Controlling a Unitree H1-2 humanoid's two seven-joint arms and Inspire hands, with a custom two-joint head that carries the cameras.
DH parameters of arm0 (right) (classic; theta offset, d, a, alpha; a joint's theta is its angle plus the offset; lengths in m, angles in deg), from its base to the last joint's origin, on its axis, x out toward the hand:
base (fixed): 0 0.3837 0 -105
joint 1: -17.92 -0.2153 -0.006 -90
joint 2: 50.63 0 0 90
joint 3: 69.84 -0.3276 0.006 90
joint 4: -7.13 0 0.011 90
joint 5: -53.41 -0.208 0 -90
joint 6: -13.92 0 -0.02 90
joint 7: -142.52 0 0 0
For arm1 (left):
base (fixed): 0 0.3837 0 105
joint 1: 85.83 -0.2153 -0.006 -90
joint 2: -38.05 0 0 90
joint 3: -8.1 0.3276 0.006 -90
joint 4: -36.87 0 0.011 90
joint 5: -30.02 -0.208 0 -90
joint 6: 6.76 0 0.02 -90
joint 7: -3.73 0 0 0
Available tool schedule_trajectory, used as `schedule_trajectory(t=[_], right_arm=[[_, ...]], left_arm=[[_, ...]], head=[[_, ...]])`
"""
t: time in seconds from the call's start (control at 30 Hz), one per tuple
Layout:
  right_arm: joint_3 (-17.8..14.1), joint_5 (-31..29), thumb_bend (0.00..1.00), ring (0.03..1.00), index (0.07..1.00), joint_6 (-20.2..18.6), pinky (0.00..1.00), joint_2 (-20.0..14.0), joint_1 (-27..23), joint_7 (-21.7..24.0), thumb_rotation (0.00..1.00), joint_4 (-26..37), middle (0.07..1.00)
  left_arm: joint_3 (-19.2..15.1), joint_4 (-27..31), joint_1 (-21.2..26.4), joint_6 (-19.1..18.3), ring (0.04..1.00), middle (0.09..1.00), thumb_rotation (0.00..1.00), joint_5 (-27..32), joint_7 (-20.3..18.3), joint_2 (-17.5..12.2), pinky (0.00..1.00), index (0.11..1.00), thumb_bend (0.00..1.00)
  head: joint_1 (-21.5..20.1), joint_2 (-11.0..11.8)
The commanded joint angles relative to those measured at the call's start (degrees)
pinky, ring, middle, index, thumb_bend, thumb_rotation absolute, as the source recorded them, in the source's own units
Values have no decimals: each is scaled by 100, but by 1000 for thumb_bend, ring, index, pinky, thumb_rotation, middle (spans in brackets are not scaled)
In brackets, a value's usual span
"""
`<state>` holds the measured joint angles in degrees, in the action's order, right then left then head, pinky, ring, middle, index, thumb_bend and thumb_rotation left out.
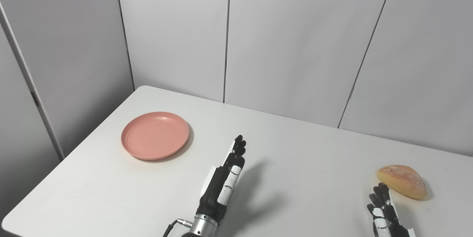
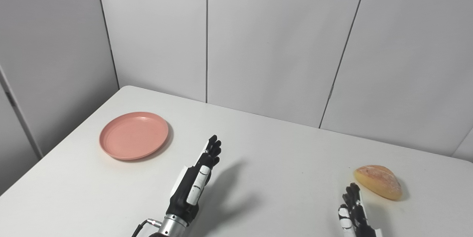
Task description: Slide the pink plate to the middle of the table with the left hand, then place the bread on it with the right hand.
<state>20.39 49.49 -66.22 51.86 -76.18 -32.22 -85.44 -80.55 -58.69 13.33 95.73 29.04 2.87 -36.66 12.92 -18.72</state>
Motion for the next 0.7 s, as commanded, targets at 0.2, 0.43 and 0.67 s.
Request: schedule_trajectory(t=[0.2, 0.43, 0.67], right_arm=[[-26, 22, 356, 1000, 1000, 188, 1000, -7, 157, -23, 843, -50, 1000], [-19, -41, 343, 1000, 1000, 250, 1000, 2, 141, 23, 828, -67, 1000], [-15, -15, 396, 1000, 1000, 331, 1000, 15, 137, 17, 816, -139, 1000]], left_arm=[[-415, 663, 326, -329, 1000, 1000, 1000, 445, -79, -381, 1000, 1000, 681], [-789, 646, 484, -404, 985, 994, 1000, 657, -39, -774, 999, 1000, 720], [-1144, 281, 666, -158, 967, 981, 1000, 811, -21, -1099, 970, 985, 736]], head=[[-17, -78], [-105, -165], [-212, -232]])
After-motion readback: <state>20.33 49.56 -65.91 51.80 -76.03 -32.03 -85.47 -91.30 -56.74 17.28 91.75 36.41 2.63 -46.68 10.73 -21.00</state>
